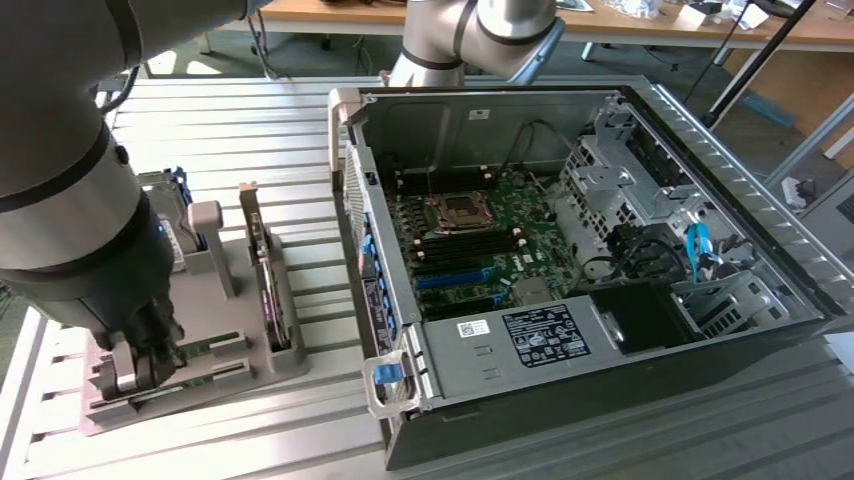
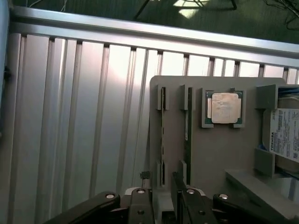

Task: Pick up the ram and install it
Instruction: 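Pick up the ram and move it above insertion slot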

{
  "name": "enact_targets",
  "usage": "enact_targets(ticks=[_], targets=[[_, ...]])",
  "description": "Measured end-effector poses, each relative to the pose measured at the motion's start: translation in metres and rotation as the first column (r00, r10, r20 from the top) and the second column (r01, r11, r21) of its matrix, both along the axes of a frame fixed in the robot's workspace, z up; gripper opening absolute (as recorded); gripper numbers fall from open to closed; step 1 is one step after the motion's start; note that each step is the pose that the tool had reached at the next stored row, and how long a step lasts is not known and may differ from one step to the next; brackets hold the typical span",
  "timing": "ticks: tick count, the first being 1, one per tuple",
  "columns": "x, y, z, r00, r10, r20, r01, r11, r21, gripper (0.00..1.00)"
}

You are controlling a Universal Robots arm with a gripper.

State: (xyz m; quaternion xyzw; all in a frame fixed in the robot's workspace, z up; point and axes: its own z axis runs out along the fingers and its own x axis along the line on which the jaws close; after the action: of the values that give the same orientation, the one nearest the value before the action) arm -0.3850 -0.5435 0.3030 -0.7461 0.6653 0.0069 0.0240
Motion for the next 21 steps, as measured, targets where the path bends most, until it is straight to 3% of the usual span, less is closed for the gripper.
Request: enact_targets(ticks=[3,21], targets=[[-0.001,-0.0111,-0.0220,1.0000,0.007,0.0000,-0.007,1.0000,0.0004,0.30],[-0.013,-0.0130,-0.0463,0.9999,0.013,0.0001,-0.013,0.9999,0.0004,0.30]])
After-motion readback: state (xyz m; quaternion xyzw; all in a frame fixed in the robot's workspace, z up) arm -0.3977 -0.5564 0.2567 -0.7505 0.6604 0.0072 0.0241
